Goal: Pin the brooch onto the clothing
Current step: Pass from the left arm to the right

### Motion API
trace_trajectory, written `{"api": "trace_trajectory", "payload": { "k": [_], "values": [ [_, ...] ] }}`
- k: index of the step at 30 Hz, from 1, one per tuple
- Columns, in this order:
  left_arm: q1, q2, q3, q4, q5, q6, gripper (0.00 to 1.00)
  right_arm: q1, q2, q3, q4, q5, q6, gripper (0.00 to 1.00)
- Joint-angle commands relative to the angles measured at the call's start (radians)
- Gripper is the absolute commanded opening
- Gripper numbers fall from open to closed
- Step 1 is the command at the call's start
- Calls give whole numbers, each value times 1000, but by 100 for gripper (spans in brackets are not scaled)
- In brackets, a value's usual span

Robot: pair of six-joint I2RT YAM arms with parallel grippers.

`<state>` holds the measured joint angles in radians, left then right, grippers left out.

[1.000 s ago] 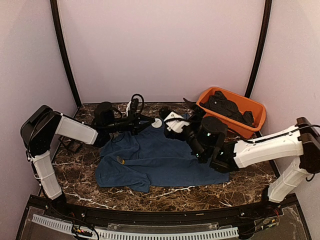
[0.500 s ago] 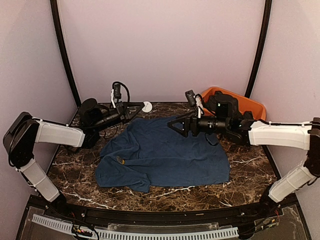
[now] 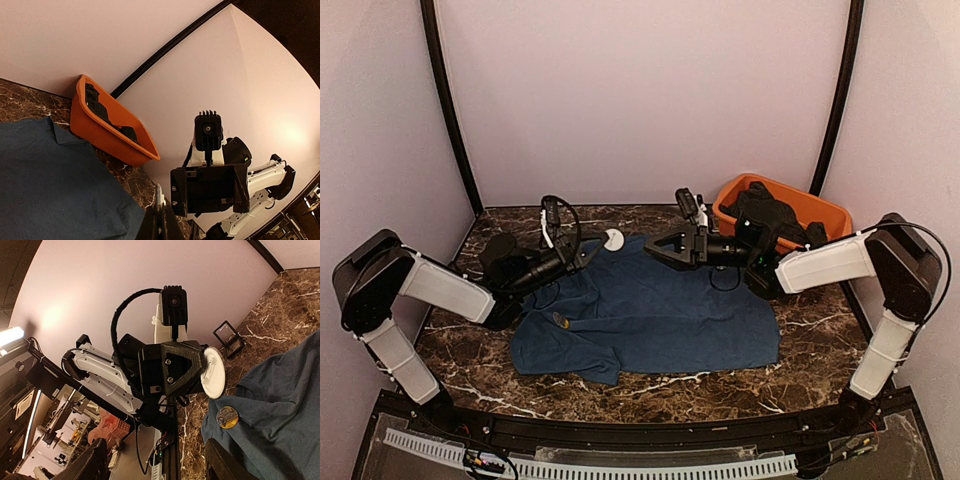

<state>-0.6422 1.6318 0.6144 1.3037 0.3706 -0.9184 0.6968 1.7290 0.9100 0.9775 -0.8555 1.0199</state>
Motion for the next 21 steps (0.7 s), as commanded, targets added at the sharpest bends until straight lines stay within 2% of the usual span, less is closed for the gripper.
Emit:
{"api": "trace_trajectory", "payload": {
  "k": [1, 5, 21],
  "values": [
    [-36, -12, -19, 313, -36, 16, 1, -6, 49, 40, 115, -44, 46, 63],
    [-59, -28, -10, 303, -43, 26, 1, -6, 56, 61, 30, -8, -46, 63],
    [-94, -35, 23, 318, -57, 24, 1, -4, 131, 83, 108, 5, -18, 56]
  ]
}}
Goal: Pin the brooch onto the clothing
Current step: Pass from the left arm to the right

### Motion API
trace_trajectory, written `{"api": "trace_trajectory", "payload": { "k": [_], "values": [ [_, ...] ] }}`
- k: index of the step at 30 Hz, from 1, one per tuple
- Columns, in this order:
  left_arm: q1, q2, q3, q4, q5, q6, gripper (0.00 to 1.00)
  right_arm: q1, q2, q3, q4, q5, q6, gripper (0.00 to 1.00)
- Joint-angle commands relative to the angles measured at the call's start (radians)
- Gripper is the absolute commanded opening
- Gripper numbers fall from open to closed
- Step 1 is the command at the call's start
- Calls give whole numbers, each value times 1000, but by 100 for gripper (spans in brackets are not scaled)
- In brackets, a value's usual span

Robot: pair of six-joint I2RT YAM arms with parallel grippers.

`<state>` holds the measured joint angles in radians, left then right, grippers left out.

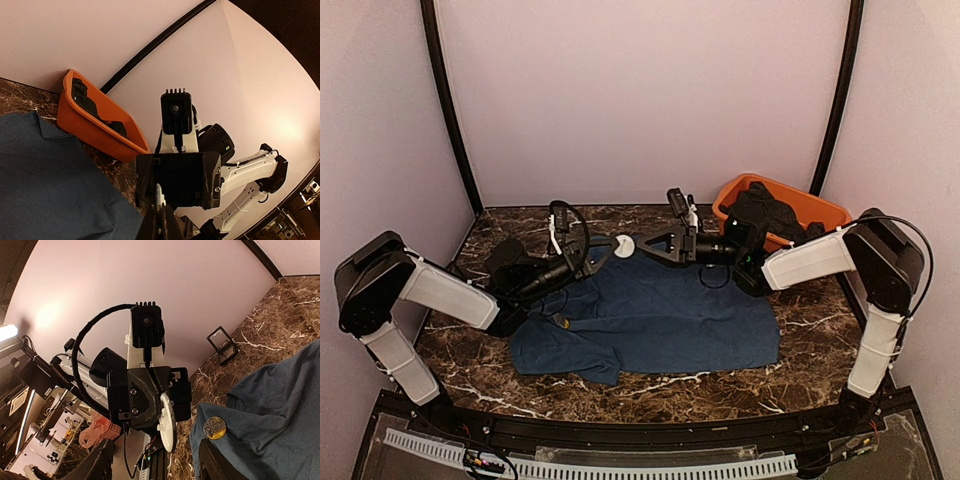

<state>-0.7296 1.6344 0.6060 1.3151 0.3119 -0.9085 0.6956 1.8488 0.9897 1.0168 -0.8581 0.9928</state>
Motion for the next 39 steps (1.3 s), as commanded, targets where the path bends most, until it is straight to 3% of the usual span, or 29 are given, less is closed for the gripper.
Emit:
{"api": "trace_trajectory", "payload": {
  "k": [1, 21, 25, 30, 34, 35, 37, 38, 39],
  "values": [
    [-6, -34, 34, 307, 4, 15, 1, 0, 13, 5, 70, 5, 10, 56],
    [-6, -10, 47, 310, 24, 4, 1, 45, 51, 57, 80, -14, 25, 36],
    [-6, -13, 42, 311, 23, 5, 1, 45, 61, 66, 93, -21, 45, 25],
    [-7, -14, 45, 311, 24, 8, 1, 45, 72, 79, 95, -35, 56, 0],
    [-7, -13, 47, 309, 26, 12, 1, 45, 68, 80, 86, -39, 55, 0],
    [-7, -14, 46, 308, 26, 10, 2, 45, 63, 80, 78, -42, 47, 0],
    [-5, -25, 40, 289, 26, 12, 19, 38, 40, 72, 18, -42, 14, 0],
    [-5, -43, 28, 263, 22, 12, 40, 32, 24, 66, -23, -41, -14, 0],
    [3, -54, 20, 248, 19, 11, 53, 26, 2, 62, -86, -43, -47, 0]
  ]
}}
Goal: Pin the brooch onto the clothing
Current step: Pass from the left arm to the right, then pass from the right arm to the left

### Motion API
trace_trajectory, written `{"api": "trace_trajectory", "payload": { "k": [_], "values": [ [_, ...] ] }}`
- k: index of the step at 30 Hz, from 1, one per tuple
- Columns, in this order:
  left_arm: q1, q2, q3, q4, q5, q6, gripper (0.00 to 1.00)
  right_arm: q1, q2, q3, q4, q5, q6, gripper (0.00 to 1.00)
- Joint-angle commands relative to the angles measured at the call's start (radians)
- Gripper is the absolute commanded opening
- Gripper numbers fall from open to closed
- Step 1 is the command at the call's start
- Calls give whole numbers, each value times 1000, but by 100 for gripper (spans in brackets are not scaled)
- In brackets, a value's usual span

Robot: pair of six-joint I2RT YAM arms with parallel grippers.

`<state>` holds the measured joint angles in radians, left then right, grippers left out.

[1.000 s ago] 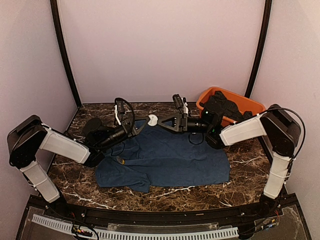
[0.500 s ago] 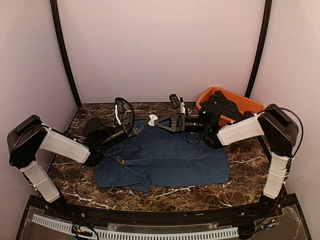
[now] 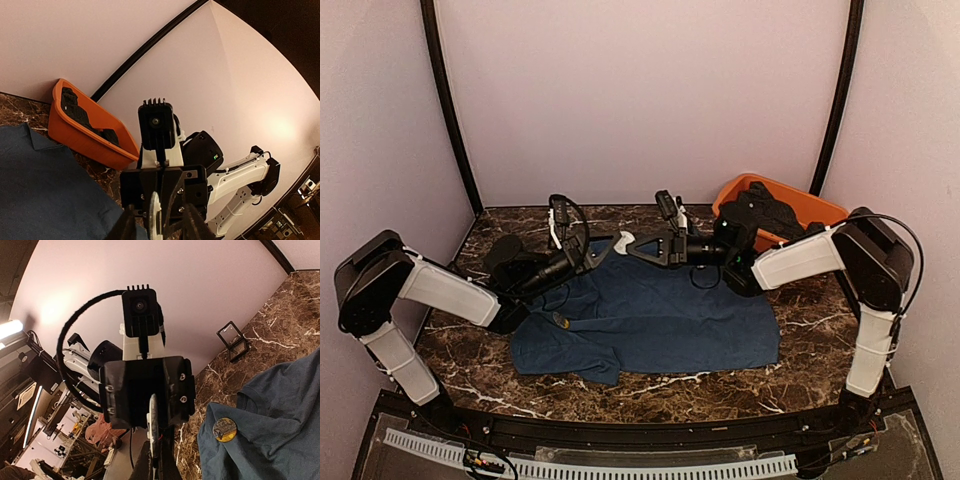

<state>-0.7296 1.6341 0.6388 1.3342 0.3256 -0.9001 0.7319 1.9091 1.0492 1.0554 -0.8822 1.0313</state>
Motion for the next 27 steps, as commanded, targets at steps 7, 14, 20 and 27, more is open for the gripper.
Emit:
{"api": "trace_trajectory", "payload": {
  "k": [7, 14, 20, 27],
  "values": [
    [131, -299, -106, -126, 75, 83, 99, -41, -267, 84, -924, 32, -657, 0],
    [130, -280, 338, -1074, 485, 609, 99, -37, -307, 214, -1540, -10, -1047, 0],
    [112, -143, 502, -1270, 757, 751, 99, 14, -368, 196, -1670, 12, -1176, 0],
    [15, -44, 565, -1555, 701, 1016, 99, 66, -381, 140, -1682, 18, -1181, 0]
  ]
}}
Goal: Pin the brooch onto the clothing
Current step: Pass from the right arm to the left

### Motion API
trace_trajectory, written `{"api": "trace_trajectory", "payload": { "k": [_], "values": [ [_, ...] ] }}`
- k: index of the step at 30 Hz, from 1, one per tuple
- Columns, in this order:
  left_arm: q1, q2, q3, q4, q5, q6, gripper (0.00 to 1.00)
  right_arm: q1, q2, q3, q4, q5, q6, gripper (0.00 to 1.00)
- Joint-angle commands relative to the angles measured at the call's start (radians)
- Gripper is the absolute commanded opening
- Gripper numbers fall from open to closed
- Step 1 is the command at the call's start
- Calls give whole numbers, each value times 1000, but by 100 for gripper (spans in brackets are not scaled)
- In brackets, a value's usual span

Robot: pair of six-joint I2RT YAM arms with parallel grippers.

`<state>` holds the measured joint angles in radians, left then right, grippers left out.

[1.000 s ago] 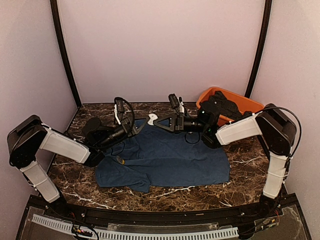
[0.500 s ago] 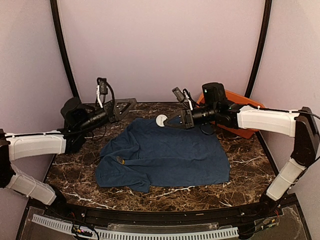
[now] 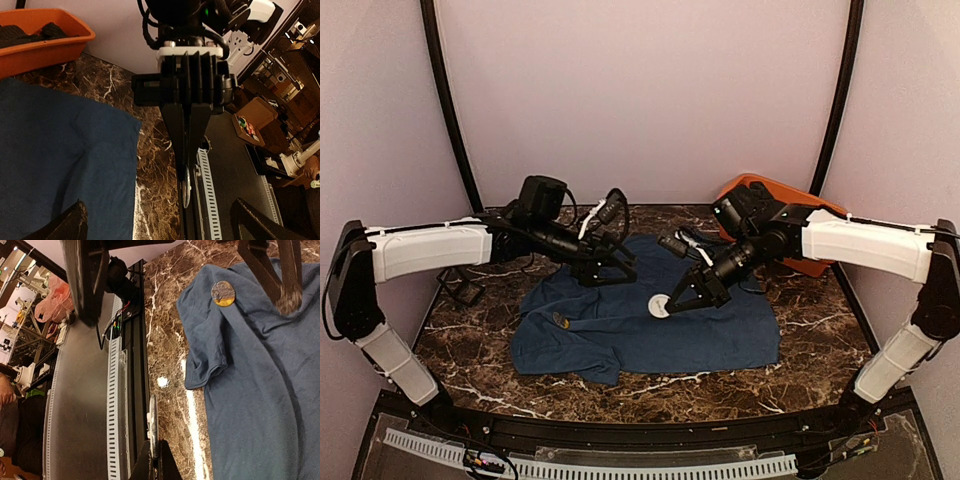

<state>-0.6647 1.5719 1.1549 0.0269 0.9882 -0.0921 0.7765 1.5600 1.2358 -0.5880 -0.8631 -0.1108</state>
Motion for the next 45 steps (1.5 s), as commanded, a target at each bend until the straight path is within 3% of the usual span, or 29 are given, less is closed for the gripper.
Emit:
{"api": "trace_trajectory", "payload": {
  "k": [1, 12, 16, 24, 30, 32, 35, 38, 45],
  "values": [
    [-65, 25, 48, -254, 35, 215, 99, 26, -37, -54, -36, -3, -37, 0],
    [-145, 84, 91, -239, 48, 181, 86, 41, -17, -55, -64, 51, -40, 0],
    [-163, 148, 131, -267, -4, 163, 66, 45, -7, -47, -67, 59, -41, 0],
    [-181, 172, 122, -226, 46, 131, 61, 47, -16, -38, -64, 72, -44, 0],
    [-182, 180, 125, -212, 56, 117, 42, 47, -11, -31, -61, 78, -44, 0],
    [-182, 180, 127, -225, 35, 124, 41, 47, -16, -31, -59, 96, -44, 0],
    [-182, 162, 105, -220, -25, 126, 49, 44, -50, -53, -23, 117, -32, 0],
    [-180, 129, 50, -106, -43, 68, 50, 38, -95, -83, 23, 116, -17, 0],
    [-154, 84, -31, 92, -36, -42, 43, 28, -117, -111, 43, 113, -7, 0]
  ]
}}
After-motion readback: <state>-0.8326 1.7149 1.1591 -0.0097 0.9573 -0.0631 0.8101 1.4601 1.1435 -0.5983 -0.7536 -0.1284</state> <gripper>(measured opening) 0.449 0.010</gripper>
